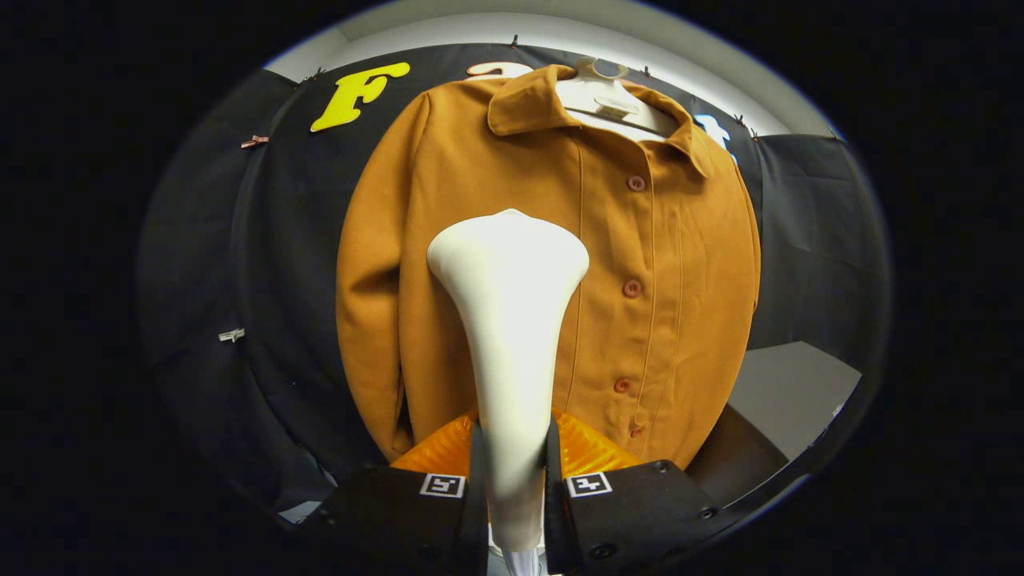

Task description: Iron the clothes twice with a garment steamer, once on the left side and once on the right side.

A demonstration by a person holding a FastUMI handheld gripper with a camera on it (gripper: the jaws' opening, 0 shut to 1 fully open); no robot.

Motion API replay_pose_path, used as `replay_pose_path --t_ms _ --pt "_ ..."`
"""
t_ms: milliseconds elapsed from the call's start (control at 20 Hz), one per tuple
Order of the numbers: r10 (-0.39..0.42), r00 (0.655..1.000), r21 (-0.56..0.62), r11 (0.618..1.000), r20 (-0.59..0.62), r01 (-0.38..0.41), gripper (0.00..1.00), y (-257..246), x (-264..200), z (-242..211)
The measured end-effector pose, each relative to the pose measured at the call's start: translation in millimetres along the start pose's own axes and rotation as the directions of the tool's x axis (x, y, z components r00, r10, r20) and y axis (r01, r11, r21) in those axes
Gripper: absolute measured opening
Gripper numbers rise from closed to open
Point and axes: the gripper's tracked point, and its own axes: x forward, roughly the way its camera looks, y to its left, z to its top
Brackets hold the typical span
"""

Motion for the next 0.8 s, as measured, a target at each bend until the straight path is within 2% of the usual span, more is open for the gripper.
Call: replay_pose_path --t_ms 800 --pt "0.03 0.995 -0.046 0.998 -0.099 -0.035 0.31 1 -4 -109"
